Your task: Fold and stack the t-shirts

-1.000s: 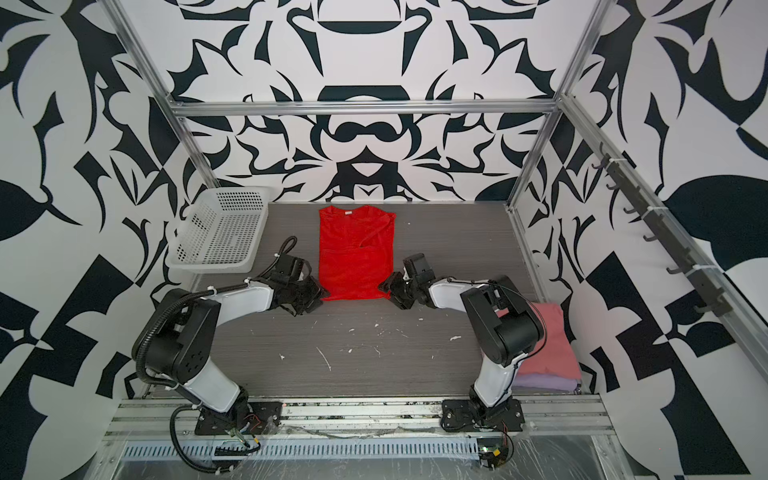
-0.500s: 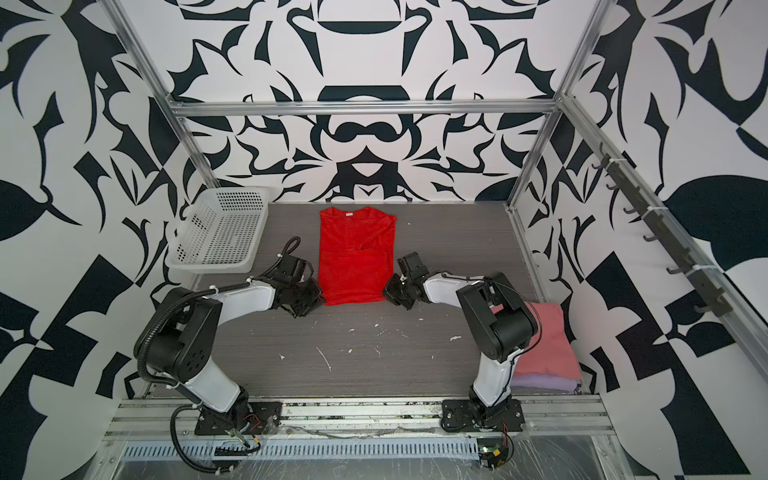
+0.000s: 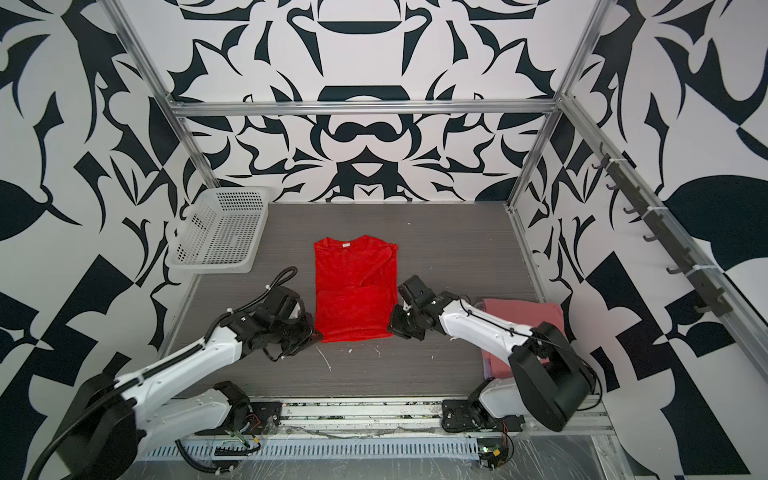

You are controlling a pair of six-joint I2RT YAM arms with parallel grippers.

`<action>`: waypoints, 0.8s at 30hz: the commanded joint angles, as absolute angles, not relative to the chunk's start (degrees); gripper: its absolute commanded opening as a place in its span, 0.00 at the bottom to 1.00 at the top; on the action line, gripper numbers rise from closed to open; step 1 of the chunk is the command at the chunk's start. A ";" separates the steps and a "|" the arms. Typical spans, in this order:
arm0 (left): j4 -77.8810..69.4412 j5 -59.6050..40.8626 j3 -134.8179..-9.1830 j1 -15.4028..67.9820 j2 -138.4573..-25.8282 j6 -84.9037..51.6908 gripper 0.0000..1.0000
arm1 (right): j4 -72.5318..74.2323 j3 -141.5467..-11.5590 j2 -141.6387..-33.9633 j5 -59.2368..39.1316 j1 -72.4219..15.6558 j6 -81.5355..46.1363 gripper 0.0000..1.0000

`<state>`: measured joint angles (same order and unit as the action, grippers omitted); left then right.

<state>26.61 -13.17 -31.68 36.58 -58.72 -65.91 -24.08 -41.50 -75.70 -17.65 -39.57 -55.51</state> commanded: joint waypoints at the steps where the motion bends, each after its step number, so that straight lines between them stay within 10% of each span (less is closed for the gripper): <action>1: 35.93 -11.80 -33.15 36.82 -54.04 -68.58 0.00 | -30.07 -41.55 -70.71 -12.51 -41.88 -57.47 0.00; 24: 29.25 -19.95 -73.81 17.72 -92.69 -45.31 0.00 | -21.40 -79.30 -99.02 -12.33 -28.42 -48.39 0.00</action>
<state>32.05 -16.25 -71.13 19.92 -88.73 -48.03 -23.16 -74.52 -95.70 -10.48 -30.83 -51.24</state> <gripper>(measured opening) 0.053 0.053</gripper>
